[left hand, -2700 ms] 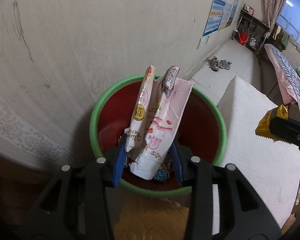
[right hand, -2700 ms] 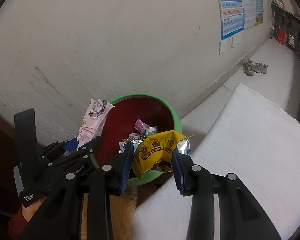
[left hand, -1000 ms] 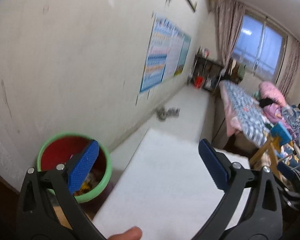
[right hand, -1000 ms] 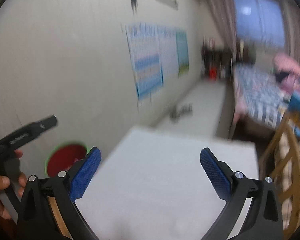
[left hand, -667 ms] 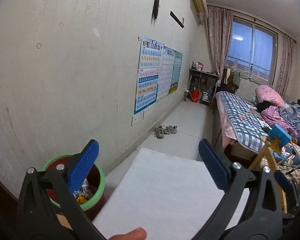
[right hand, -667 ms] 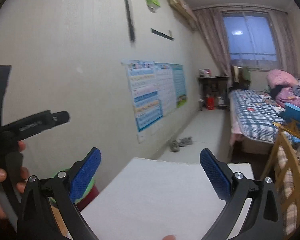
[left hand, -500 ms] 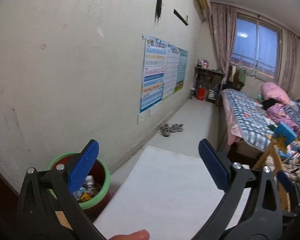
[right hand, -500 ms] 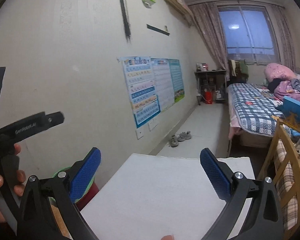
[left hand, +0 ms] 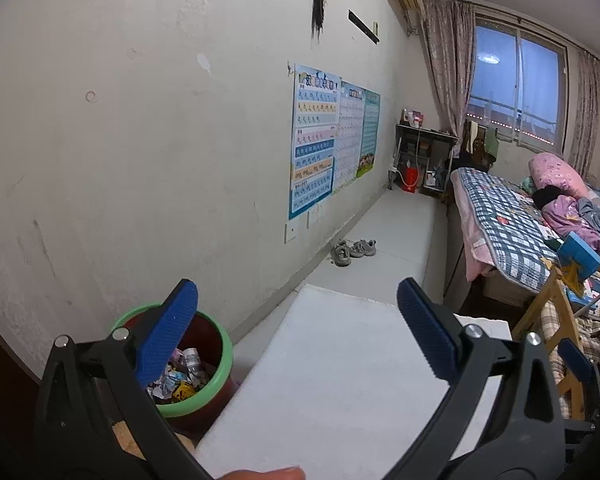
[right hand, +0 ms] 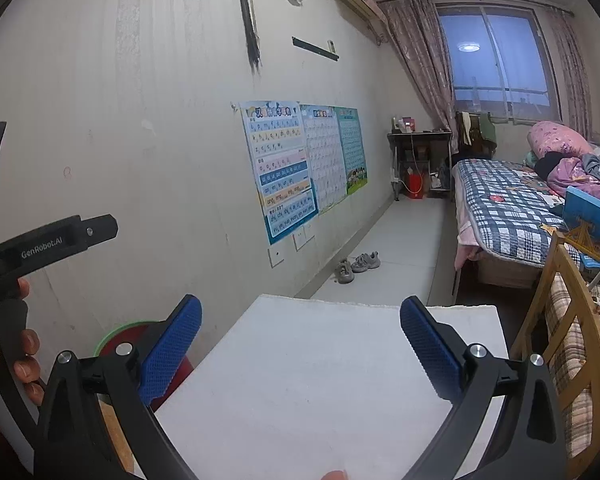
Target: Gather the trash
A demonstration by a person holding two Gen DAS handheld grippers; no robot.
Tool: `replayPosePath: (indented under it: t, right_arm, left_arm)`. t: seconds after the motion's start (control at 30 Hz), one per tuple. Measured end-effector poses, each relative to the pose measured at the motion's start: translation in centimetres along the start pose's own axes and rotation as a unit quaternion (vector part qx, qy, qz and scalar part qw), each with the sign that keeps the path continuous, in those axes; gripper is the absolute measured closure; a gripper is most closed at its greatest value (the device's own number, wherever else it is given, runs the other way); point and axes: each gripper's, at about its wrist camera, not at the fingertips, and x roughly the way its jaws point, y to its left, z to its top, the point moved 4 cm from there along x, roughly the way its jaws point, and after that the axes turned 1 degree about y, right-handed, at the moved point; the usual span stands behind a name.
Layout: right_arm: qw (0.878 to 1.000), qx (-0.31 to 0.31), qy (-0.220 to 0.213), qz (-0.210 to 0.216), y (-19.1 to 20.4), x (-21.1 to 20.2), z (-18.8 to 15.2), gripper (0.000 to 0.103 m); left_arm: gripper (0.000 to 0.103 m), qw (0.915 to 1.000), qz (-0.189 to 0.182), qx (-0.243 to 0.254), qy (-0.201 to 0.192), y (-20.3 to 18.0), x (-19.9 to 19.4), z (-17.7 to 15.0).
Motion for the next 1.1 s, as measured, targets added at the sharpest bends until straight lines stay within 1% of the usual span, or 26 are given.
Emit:
replayPosePath:
  t: [0.63,1.1]
  right_arm:
    - [1.000,0.002,0.003,-0.001,0.3,-0.1,-0.5,0.007]
    - [1.000,0.007,0.014,-0.007,-0.8,-0.2,-1.1,0.007]
  left_arm:
    - [0.005,1.0000,-0.002,0.007,0.002,0.0,-0.2,-0.3]
    - [0.005,0.9999,-0.002,0.005,0.010,-0.1,-0.1,-0.4]
